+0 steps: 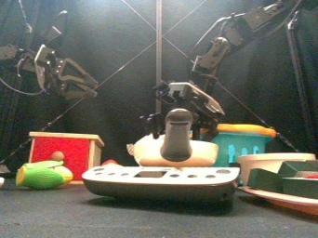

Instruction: Grab starfruit

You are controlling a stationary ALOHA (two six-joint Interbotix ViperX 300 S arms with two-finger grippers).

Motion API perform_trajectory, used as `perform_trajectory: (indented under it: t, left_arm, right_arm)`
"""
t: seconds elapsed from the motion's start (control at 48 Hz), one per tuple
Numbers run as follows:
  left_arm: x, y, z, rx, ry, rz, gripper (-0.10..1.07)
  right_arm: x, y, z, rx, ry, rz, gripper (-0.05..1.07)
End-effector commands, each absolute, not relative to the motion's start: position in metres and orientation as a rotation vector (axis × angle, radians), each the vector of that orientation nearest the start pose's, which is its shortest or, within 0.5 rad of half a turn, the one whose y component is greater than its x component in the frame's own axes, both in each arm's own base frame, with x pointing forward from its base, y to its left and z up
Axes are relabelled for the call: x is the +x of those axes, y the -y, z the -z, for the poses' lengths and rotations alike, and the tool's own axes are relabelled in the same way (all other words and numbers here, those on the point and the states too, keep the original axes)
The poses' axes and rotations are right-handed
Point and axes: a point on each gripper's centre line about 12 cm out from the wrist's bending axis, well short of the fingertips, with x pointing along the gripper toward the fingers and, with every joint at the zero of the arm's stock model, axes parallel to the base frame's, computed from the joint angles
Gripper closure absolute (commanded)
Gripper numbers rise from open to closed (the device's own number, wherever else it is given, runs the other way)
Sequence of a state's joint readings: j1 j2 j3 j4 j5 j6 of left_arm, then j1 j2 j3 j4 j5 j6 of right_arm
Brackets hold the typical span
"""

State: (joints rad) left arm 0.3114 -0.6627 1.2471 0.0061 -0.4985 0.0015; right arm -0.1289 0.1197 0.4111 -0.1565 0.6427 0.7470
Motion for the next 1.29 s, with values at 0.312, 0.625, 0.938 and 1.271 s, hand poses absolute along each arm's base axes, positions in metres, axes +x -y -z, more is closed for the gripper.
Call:
perform_trajectory:
  t: [0.312,0.625,0.938,1.271]
  left_arm:
    - [0.221,-0.071,-0.228,-0.006,-0.074,-0.309,0.09]
    - [0.221,-0.071,-0.228,-0.006,-0.075,-0.309,0.09]
    - [0.22,-0.071,-0.227,-0.007,-0.077,-0.309,0.09]
    - [0.22,-0.071,-0.227,-0.007,-0.077,-0.309,0.09]
  right_arm:
    - [0.411,0.07,-0.155,0.571,-1.054,0.559,0.06]
    - [0.41,0.073,-0.143,0.581,-1.093,0.581,0.08]
    - [0.408,0.076,-0.142,0.581,-1.111,0.594,0.23]
    - [0.412,0.074,-0.158,0.575,-1.113,0.596,0.38]
